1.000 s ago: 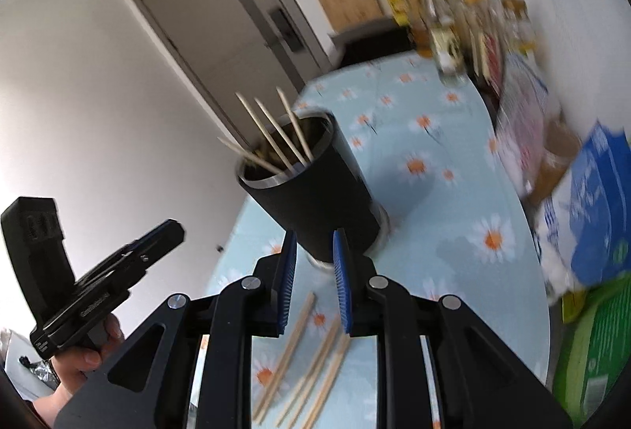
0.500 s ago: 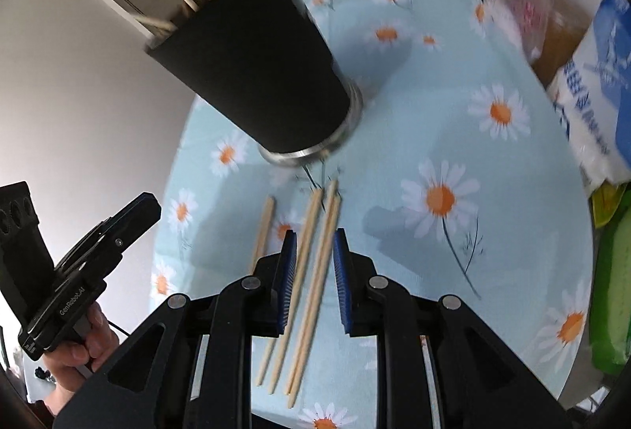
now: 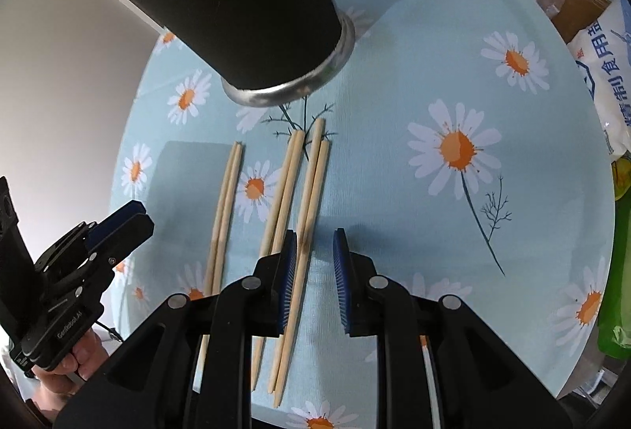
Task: Organize utensils
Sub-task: 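Move both open grippers down to the chopsticks beside the holder base, then close the right gripper on a chopstick while the left gripper grasps another chopstick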
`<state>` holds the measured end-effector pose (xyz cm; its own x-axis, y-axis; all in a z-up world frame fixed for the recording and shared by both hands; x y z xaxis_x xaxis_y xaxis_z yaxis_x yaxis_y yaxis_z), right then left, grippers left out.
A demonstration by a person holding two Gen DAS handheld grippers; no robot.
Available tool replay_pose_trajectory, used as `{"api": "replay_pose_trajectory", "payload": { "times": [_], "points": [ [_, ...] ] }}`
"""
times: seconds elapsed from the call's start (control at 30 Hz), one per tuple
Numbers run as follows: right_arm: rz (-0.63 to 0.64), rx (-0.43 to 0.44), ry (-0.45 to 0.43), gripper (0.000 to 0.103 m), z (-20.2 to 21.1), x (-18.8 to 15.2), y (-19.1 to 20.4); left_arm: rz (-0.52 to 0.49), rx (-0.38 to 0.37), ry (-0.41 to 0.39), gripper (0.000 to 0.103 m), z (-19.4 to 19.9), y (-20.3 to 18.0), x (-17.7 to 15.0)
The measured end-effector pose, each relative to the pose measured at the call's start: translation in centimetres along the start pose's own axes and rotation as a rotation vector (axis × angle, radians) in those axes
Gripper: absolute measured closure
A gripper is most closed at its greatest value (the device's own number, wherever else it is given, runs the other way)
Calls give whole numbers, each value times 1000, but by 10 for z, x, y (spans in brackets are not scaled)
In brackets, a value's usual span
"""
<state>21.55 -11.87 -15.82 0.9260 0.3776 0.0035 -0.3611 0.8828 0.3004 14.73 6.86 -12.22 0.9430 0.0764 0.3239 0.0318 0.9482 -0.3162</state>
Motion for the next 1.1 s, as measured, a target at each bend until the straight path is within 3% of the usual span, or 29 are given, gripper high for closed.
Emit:
{"api": "replay_pose_trajectory", "payload": {
  "times": [0.1,0.3,0.6,0.7,1.1],
  "points": [
    [-3,-39,12,89,-2,1,2,0,-4,-7,79,0,0,-1],
    [-35,-89,57,90,-4,4,5,-10,-18,-3,79,-3,-2,3],
    [-130,-133,235,91,-13,31,13,5,-29,-1,79,-1,2,7],
    [-125,-154,255,97,-15,36,14,14,-39,0,79,-2,2,7],
    [-163,-53,254,98,-1,40,-21,3,-34,64,79,-11,-11,2]
  ]
}}
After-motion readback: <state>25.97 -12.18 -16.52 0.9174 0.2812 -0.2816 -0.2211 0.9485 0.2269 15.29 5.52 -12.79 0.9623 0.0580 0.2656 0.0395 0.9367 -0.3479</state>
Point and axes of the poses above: each gripper's, at about its wrist camera, not at the fingertips, and z roughly against the way its jaws point, y to its left, x to its top, the point moved 4 cm from there along -z, roughly the way its jaws point, and after that the axes turned 13 degrees about y, right-handed, at the moved point
